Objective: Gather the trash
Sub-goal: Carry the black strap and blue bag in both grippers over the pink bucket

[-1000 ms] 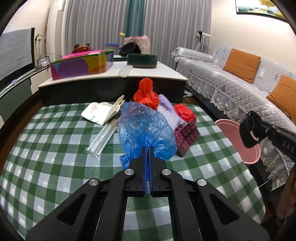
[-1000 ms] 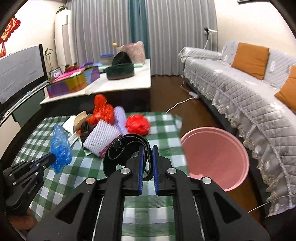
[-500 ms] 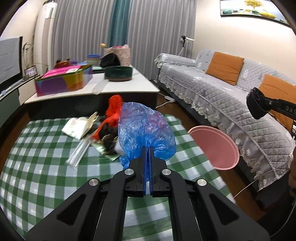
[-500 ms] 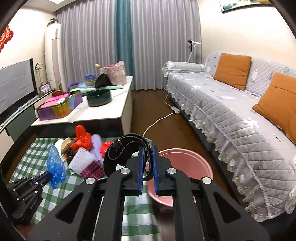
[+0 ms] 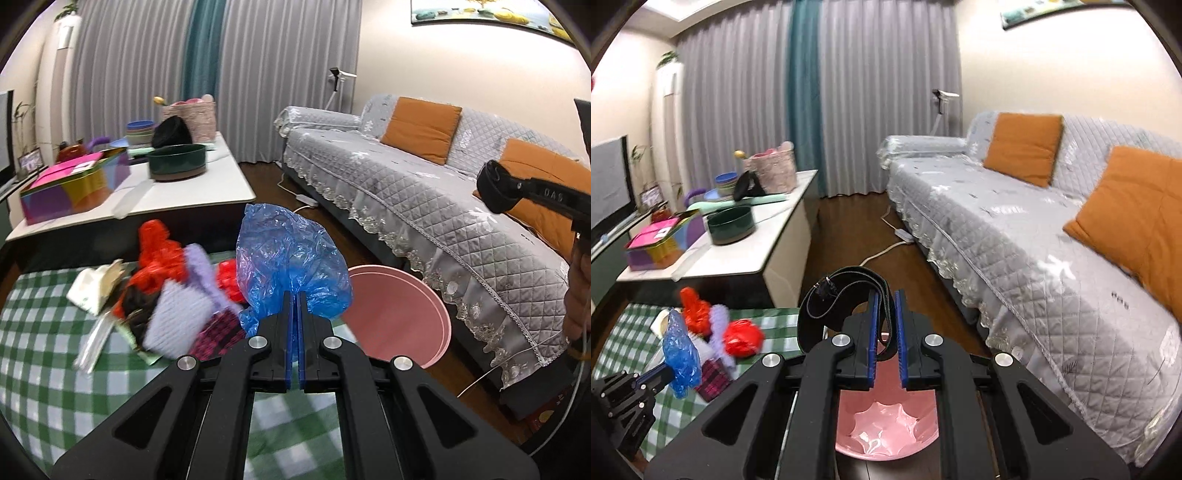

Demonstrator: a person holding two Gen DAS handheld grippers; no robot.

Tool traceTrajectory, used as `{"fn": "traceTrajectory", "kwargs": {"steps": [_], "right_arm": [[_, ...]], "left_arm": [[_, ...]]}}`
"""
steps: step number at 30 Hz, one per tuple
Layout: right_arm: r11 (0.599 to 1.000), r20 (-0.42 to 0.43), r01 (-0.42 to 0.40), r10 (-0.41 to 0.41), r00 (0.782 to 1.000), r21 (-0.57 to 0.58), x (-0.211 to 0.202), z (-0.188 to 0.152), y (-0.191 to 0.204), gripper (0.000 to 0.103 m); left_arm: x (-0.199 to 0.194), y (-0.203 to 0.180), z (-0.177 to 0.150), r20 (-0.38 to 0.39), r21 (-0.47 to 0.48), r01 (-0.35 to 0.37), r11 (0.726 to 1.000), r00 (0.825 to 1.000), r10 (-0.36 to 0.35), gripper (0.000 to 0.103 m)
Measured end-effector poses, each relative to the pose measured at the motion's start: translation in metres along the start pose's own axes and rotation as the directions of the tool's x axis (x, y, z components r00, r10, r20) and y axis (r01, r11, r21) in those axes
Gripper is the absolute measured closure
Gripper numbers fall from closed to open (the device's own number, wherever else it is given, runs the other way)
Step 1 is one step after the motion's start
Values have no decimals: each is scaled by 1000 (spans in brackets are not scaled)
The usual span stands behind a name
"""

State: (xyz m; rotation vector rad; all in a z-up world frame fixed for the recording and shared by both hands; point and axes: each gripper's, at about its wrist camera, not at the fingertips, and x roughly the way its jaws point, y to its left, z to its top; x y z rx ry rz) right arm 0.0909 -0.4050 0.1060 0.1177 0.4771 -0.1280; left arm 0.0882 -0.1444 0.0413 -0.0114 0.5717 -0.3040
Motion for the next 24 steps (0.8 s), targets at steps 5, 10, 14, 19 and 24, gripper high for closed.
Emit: {"fn": "traceTrajectory", "kwargs": {"steps": [5,10,14,19,24], "right_arm": [[999,12,28,-29,1000,29,20,1,-13,94],[998,6,46,-46,999,34,38,0,-20,94],[997,-5,57,-57,998,44,47,-1,-24,94],[996,-19,72,-72,997,48,57,-4,-30,94],[995,-42,83,-81,996,55,65,-8,-36,94]], "left_arm": [[30,-19,8,-4,17,23,1000,1000,-23,101],[53,-36,13,-11,45,46,998,999,-45,101],[68,-46,18,-15,62,64,996,998,-63,101],[85,-53,23,-19,67,85,994,996,-84,101],[97,-61,23,-29,80,98,992,995,-96,101]]}}
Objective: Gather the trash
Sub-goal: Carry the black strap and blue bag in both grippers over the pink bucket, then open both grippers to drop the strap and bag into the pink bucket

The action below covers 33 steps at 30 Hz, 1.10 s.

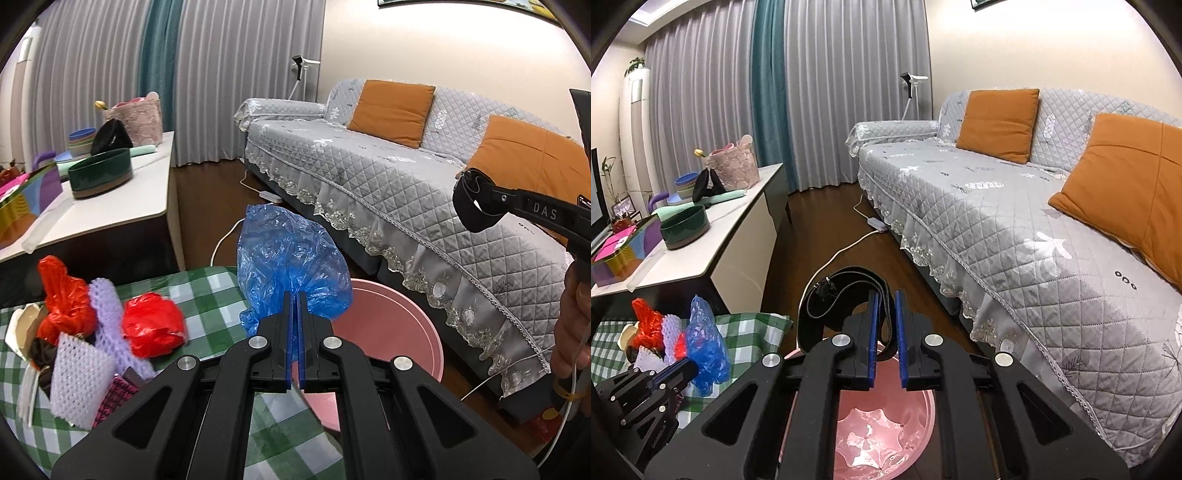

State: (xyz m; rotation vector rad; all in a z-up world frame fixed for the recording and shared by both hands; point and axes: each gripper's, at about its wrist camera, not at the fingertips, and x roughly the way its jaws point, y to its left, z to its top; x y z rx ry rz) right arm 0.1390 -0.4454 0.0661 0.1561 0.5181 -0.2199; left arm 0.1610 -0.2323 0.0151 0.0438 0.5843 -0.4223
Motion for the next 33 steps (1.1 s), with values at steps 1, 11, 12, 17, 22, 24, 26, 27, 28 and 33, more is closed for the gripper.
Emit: {"fn": "traceTrajectory", "kwargs": {"steps": [1,11,12,17,22,24,26,27,28,33], "right_arm": [[1000,-6,1,-1,1000,3,2,-1,-1,94],[1000,-46,0,0,999,-2,18,-8,3,94],[1000,-48,2,-2,999,-4,19,-9,3,94],[1000,-56,5,-5,998,-12,23,-11,6,94],[1000,-62,9,-10,998,-9,28,-11,5,93],[1000,-65,14,-15,998,-10,29,-11,6,90],[999,-67,31,-31,997,-8,31,-11,5,88],[999,-71,37,-37,997,-1,32,-11,4,83],[999,-74,39,-38,997,5,33,-11,3,73],[999,-72,50,-49,996,16,33,-10,3,52]], "left_arm": [[2,-1,0,0,5,2,1000,1000,-2,101],[20,-7,-5,-22,14,26,1000,999,-26,101],[21,-7,-5,-23,15,29,999,999,-28,101],[28,-8,-7,-32,16,38,999,999,-37,101],[36,-11,-9,-41,21,46,999,998,-45,101],[38,-11,-9,-44,22,51,998,998,-50,101],[41,-12,-8,-46,19,68,997,997,-67,101],[42,-13,-8,-48,16,81,997,996,-80,101],[43,-13,-7,-49,14,87,996,995,-86,98],[47,-13,-7,-57,13,81,997,995,-80,68]]}}
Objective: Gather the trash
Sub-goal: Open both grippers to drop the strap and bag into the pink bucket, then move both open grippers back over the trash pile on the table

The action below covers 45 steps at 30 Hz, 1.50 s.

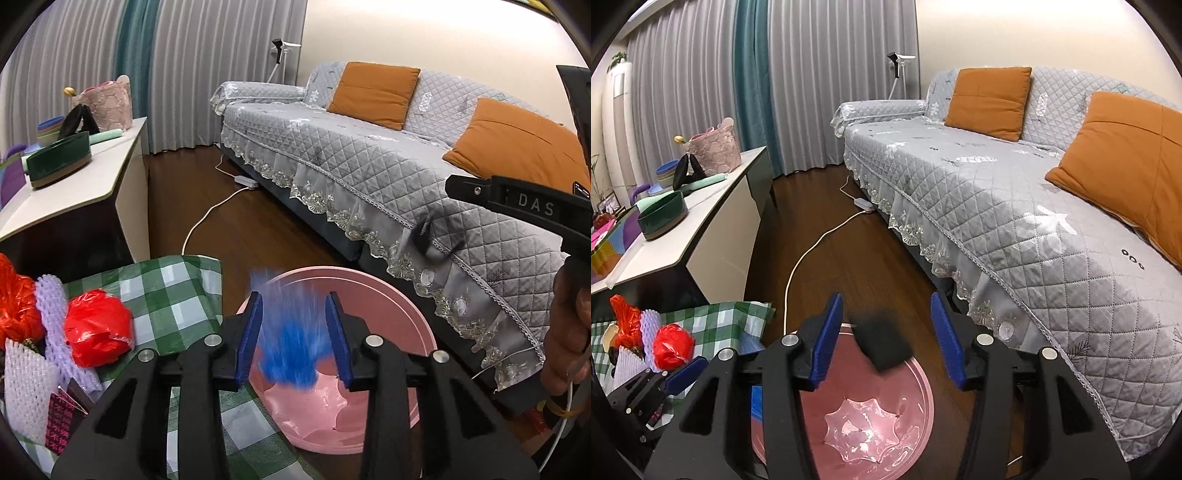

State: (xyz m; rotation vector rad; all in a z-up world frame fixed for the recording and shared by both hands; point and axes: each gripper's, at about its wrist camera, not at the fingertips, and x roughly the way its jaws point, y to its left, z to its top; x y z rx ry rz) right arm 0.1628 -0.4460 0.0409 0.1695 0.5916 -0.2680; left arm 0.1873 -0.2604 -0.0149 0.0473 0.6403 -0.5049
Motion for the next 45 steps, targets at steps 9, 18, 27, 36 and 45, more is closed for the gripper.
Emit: {"fn": "traceTrajectory", "kwargs": {"steps": [9,18,27,36,45], "right_arm": [[1000,11,-10,10,1000,-7,-5,3,6,51],[999,41,-33,33,999,-20,-19,7,16,51],[997,75,-69,71,995,-30,-40,11,26,51],[990,113,-124,131,985,-64,-69,11,50,51],[981,127,-163,176,976,-106,-88,6,70,51]], "left_arm": [[-11,8,-1,4,-17,-30,999,1000,30,68],[-37,11,0,26,-4,-58,998,998,58,68],[-77,20,-5,51,1,-108,994,993,108,68],[-123,37,-11,86,-18,-157,987,984,158,68],[-154,59,-25,89,-45,-207,977,974,210,68]]}}
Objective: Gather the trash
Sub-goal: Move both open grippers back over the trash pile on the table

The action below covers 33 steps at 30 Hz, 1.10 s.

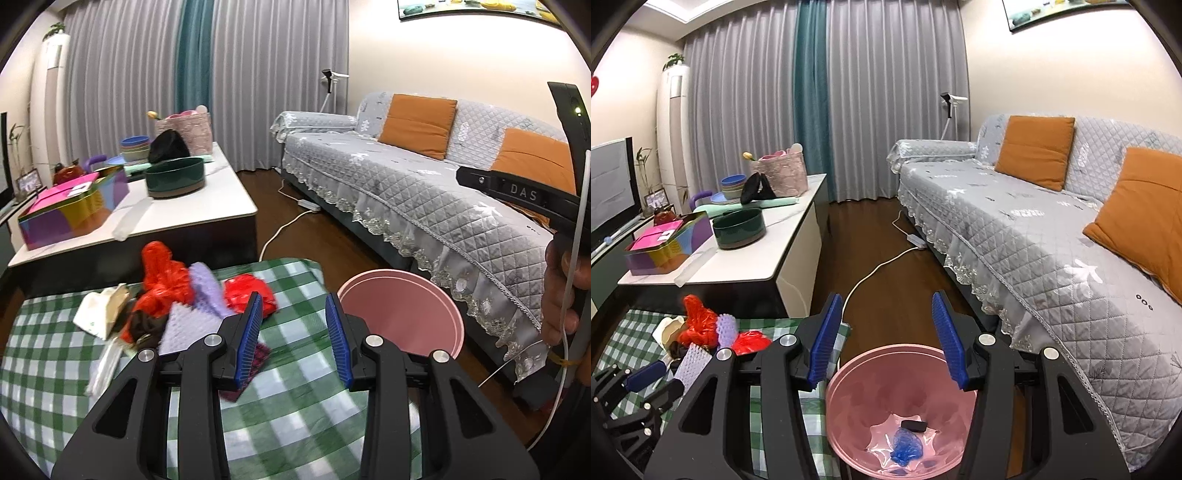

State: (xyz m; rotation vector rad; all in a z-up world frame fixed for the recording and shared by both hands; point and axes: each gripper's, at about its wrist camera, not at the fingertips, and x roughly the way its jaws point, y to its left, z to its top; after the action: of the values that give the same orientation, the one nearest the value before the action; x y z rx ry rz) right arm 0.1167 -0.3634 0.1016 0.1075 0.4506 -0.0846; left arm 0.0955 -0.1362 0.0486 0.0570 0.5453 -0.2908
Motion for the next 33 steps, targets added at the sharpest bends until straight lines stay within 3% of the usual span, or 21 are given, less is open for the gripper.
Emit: {"fn": "traceTrajectory", "kwargs": {"steps": [33], "right_arm": [[999,-52,-48,46,998,-25,19,-9,40,54]], "left_arm": [[-14,84,-43,-30,-108,-125,986,992,123,68]]}}
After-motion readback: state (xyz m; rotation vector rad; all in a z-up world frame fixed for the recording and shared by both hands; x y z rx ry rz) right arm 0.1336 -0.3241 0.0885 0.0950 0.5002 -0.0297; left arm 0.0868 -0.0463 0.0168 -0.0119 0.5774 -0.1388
